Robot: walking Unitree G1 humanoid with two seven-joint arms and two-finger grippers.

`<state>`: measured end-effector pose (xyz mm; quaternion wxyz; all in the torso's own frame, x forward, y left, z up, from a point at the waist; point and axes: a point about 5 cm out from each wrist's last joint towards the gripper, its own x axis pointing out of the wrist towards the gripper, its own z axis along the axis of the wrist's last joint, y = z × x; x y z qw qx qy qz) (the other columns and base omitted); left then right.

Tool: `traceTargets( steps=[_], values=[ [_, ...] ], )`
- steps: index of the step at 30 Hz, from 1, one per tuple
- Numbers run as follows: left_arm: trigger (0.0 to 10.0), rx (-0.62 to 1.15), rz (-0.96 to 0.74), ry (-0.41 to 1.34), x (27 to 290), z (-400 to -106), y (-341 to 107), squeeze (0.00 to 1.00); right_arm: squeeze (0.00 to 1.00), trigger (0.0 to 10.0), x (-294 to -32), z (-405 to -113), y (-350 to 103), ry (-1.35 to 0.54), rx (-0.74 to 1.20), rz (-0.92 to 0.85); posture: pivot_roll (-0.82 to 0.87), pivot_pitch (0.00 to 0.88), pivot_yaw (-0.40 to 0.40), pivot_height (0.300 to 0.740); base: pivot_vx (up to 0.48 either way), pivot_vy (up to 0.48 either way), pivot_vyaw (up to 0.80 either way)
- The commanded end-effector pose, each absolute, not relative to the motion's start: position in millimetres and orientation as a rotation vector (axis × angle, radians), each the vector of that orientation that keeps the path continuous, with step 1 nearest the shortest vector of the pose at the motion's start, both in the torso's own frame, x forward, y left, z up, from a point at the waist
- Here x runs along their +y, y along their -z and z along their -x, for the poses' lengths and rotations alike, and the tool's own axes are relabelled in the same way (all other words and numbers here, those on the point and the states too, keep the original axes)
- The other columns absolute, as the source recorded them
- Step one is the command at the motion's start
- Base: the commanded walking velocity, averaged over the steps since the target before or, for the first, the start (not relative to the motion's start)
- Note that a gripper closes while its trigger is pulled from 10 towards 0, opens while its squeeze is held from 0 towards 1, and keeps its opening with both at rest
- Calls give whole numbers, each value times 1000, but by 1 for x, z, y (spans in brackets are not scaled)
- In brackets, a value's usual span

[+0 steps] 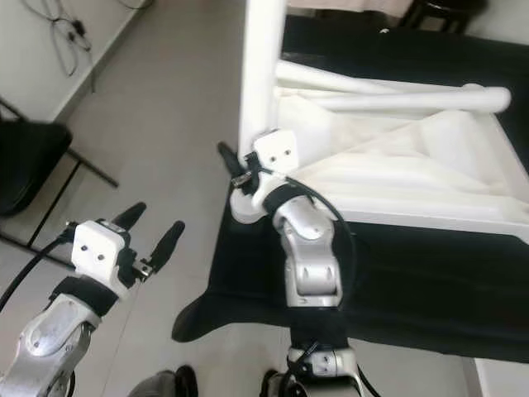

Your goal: Building children table

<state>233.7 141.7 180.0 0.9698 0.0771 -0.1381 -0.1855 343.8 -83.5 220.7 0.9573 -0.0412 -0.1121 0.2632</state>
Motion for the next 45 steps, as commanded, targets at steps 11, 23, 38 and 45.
traceTargets(
  steps=[11, 23, 38, 45],
  values=[
    [10000, -253, -38, 396, 145, -251, -172, 0, 910, 10000, -73, -354, -242, -1021, -198, 16, 19, 135, -43, 740, 0, 0, 0],
    [10000, -244, -21, 444, 142, -248, -172, 0, 0, 9843, -70, -371, -278, -1348, -243, 112, 50, 181, -43, 740, 0, 0, 0],
    [10000, -230, -9, 465, 141, -241, -173, 0, 0, 0, -68, -380, -292, -1467, -223, 113, 67, 227, -40, 740, 0, 0, 0],
    [10000, -226, -8, 471, 140, -242, -173, 0, 0, 0, -80, -383, -287, -1378, -246, 172, 46, 217, -44, 740, 0, 0, 0]
  ],
)
